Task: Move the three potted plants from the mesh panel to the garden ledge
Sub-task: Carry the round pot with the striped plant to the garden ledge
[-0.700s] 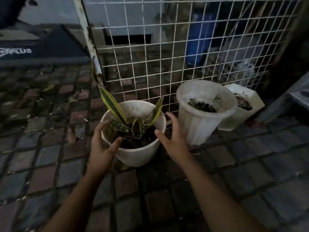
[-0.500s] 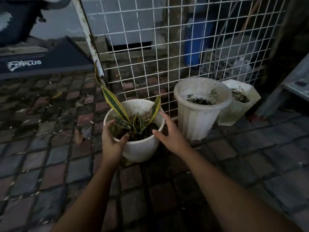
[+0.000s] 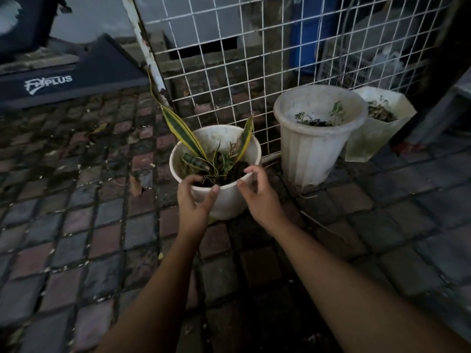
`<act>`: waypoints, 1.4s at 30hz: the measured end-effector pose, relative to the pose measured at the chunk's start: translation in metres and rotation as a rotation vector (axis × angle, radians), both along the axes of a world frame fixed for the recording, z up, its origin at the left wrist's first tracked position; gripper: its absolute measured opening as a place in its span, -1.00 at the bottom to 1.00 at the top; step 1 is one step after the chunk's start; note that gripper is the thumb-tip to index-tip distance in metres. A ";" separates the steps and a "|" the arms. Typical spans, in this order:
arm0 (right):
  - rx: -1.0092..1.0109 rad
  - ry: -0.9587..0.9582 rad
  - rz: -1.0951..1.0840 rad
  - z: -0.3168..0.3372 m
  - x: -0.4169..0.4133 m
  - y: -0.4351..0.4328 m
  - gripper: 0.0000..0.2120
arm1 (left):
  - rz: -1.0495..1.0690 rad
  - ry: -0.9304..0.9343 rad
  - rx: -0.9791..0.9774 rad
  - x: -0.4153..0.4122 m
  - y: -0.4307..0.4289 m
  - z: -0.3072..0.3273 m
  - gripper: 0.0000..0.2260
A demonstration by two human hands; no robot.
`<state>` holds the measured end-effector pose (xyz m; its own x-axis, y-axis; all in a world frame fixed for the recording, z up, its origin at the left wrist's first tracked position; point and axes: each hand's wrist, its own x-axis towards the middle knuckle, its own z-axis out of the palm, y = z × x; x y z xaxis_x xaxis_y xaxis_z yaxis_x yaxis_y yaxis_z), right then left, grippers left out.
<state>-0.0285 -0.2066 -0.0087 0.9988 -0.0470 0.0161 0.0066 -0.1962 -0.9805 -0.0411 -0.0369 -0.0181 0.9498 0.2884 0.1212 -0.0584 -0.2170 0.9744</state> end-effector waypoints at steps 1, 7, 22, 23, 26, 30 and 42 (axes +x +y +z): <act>-0.006 -0.011 -0.015 0.001 -0.002 0.002 -0.81 | -0.006 0.000 0.033 -0.001 -0.001 -0.003 -0.66; -0.012 -0.164 0.028 -0.007 -0.004 0.003 -0.82 | -0.066 -0.042 -0.154 0.009 0.022 0.001 -0.75; 0.305 0.188 0.124 -0.062 0.019 -0.018 -0.16 | 0.002 -0.048 -0.262 0.022 0.061 0.003 -0.69; 0.332 0.190 0.138 -0.063 0.021 -0.017 -0.18 | 0.052 -0.034 -0.287 0.020 0.051 0.003 -0.63; 0.361 0.183 0.158 -0.064 0.024 -0.009 0.06 | 0.124 0.042 -0.399 0.015 0.016 0.000 -0.29; 0.338 0.206 0.138 -0.061 0.021 0.000 0.11 | 0.177 0.198 -0.525 0.020 -0.008 -0.014 -0.24; 0.297 0.128 0.127 -0.066 0.023 -0.001 -0.20 | 0.261 0.115 -0.368 0.019 0.004 -0.004 -0.19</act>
<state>-0.0059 -0.2079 -0.0752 0.9900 0.0936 -0.1057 -0.1144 0.0929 -0.9891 -0.0225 -0.0328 -0.0219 0.8410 0.5236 -0.1362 0.0653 0.1517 0.9863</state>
